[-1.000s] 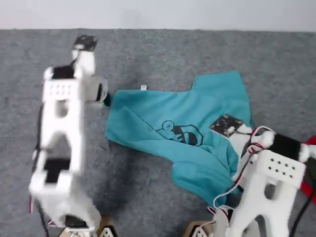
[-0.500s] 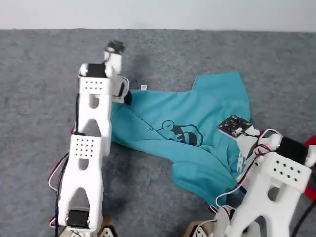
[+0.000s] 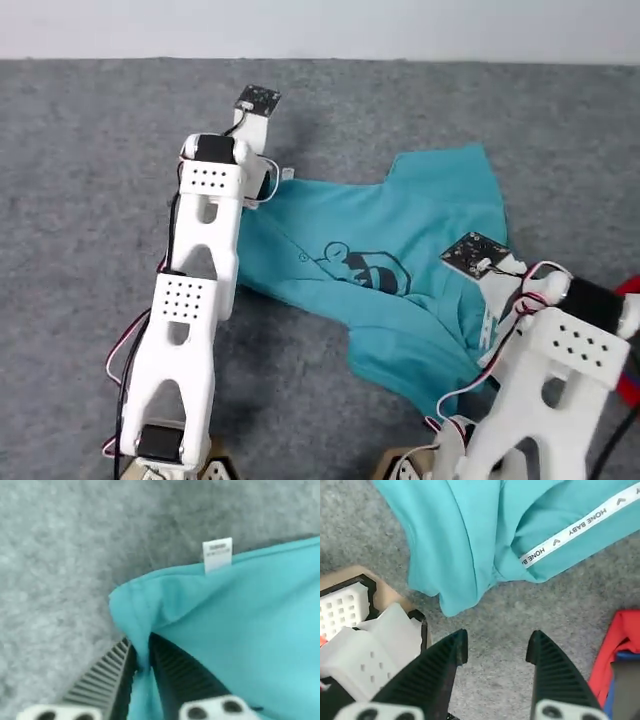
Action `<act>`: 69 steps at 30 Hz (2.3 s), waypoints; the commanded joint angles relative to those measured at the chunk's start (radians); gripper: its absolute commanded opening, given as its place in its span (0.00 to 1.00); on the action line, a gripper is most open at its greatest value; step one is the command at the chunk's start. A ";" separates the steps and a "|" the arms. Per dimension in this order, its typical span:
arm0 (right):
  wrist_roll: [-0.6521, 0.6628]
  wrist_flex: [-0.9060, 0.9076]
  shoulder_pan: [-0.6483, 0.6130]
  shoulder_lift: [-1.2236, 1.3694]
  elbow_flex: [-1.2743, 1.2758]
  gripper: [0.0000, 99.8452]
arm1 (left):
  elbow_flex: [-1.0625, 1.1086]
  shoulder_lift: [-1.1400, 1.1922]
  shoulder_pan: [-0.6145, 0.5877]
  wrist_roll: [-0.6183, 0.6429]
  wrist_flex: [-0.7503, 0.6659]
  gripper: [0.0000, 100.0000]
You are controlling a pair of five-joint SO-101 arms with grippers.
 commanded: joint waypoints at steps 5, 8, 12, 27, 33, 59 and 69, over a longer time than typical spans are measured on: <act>0.005 0.002 0.018 -0.013 -0.003 0.20 | -0.031 -0.009 -0.130 -0.009 -0.083 0.01; 0.005 0.002 0.018 -0.013 -0.003 0.20 | -0.031 -0.006 -0.207 -0.009 -0.092 0.01; 0.005 0.004 0.018 -0.013 -0.003 0.20 | -0.030 -0.003 -0.293 -0.009 -0.100 0.02; -0.041 0.059 0.012 -0.022 -0.003 0.20 | -0.179 -0.043 -0.347 -0.005 0.061 0.24; -0.041 0.051 0.012 -0.013 -0.003 0.20 | -0.211 -0.201 -0.407 -0.008 0.101 0.24; -0.381 -0.004 -0.932 -0.012 0.109 0.20 | 1.360 -1.074 -0.354 -0.201 0.091 0.24; -0.404 -0.317 -1.006 0.114 0.270 0.20 | 1.365 -1.074 -0.500 -0.201 0.103 0.24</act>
